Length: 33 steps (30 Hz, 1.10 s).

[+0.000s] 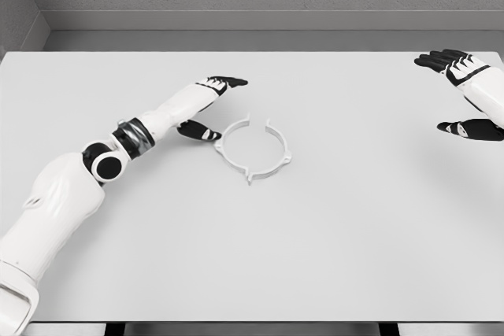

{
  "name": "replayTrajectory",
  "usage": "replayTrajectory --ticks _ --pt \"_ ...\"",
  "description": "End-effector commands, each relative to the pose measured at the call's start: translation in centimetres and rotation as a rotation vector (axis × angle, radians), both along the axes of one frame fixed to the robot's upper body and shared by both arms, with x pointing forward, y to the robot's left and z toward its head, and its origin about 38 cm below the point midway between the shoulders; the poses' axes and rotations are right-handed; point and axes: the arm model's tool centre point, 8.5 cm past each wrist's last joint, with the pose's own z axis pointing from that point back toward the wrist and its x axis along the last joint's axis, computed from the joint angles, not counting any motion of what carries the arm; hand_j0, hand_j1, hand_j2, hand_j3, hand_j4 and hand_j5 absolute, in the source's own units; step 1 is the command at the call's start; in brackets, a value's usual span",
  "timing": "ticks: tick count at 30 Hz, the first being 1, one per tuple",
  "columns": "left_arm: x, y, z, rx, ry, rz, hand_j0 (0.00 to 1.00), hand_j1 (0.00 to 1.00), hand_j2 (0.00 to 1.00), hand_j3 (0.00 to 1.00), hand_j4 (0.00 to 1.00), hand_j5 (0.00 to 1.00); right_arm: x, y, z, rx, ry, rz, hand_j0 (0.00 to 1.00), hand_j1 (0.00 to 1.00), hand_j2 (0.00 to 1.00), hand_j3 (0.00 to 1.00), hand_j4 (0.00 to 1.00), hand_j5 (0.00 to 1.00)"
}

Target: Assemble PVC drainage pipe clamps

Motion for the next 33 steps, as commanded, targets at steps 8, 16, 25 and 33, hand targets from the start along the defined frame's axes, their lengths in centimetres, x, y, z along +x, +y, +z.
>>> replayTrajectory --ticks 8,16,25,33 --pt "-0.1 -0.6 0.2 -0.015 -0.004 -0.009 1.0 1.0 1.0 1.0 1.0 1.0 0.0 0.0 0.1 0.008 -0.001 0.0 1.0 1.0 1.0 1.0 1.0 1.0" --pt "-0.2 -1.2 0.1 -0.008 -0.007 -0.021 1.0 1.0 1.0 1.0 1.0 1.0 0.0 0.0 0.0 0.006 0.001 0.001 1.0 1.0 1.0 1.0 1.0 1.0" --pt "-0.3 -1.5 0.0 -0.009 -0.007 -0.024 1.0 1.0 1.0 1.0 1.0 1.0 0.0 0.1 0.0 0.008 0.0 0.002 1.0 1.0 1.0 1.0 1.0 1.0" --pt "0.3 -0.6 0.6 -0.007 -0.014 -0.003 1.0 1.0 1.0 1.0 1.0 1.0 0.0 0.5 -0.2 0.026 -0.003 0.007 1.0 1.0 1.0 1.0 1.0 1.0"
